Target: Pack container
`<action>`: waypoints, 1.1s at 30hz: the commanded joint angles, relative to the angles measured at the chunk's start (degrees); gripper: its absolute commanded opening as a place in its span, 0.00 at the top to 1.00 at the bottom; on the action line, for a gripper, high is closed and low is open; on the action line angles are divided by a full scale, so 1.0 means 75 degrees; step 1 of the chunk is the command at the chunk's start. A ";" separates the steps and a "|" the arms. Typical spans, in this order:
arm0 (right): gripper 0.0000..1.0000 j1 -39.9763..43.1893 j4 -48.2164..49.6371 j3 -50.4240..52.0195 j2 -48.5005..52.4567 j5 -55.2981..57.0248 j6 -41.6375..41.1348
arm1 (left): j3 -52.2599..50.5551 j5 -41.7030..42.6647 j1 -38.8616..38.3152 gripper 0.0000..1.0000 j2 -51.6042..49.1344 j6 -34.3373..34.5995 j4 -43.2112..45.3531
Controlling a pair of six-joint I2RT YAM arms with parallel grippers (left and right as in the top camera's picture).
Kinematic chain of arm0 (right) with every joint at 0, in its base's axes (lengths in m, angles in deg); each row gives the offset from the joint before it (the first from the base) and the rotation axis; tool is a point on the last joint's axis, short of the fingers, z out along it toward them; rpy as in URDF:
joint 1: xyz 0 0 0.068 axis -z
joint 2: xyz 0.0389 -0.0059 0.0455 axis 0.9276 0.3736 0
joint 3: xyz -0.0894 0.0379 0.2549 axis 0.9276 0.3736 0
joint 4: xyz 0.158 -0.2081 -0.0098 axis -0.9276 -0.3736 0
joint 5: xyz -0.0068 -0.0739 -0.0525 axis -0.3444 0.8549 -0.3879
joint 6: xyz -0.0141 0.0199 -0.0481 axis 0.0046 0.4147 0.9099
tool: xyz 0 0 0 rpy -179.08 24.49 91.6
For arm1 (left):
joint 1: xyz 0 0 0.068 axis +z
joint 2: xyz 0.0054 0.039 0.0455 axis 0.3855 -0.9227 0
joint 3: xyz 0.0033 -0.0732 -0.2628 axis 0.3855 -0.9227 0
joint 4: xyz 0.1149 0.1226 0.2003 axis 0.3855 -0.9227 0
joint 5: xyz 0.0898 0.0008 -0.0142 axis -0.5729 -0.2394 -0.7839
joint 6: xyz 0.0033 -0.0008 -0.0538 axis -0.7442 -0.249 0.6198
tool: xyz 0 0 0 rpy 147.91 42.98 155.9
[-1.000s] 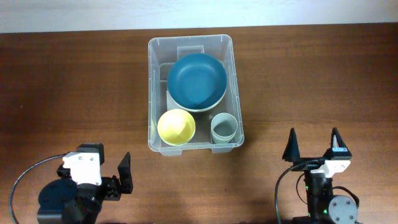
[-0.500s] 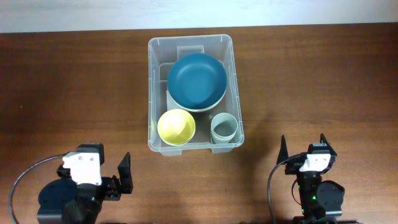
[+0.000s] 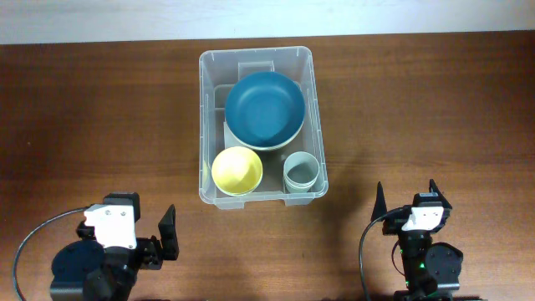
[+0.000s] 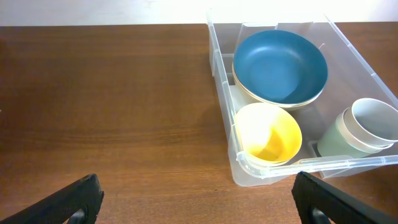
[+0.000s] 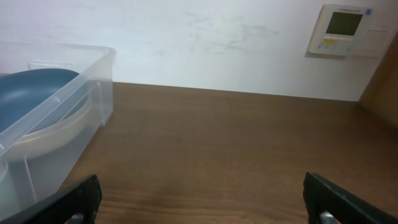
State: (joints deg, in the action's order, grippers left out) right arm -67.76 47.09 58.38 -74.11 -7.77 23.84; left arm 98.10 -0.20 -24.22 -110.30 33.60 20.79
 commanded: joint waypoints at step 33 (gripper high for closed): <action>0.01 0.0064 -0.0073 0.0035 -0.0073 -0.0079 0.0055 | -0.3617 -0.0332 -0.0023 0.00 0.2387 0.0012 0.1818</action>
State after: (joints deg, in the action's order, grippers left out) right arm -67.72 47.06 58.38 -74.11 -7.79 23.84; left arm 77.47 -1.78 -24.22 -97.14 33.57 29.27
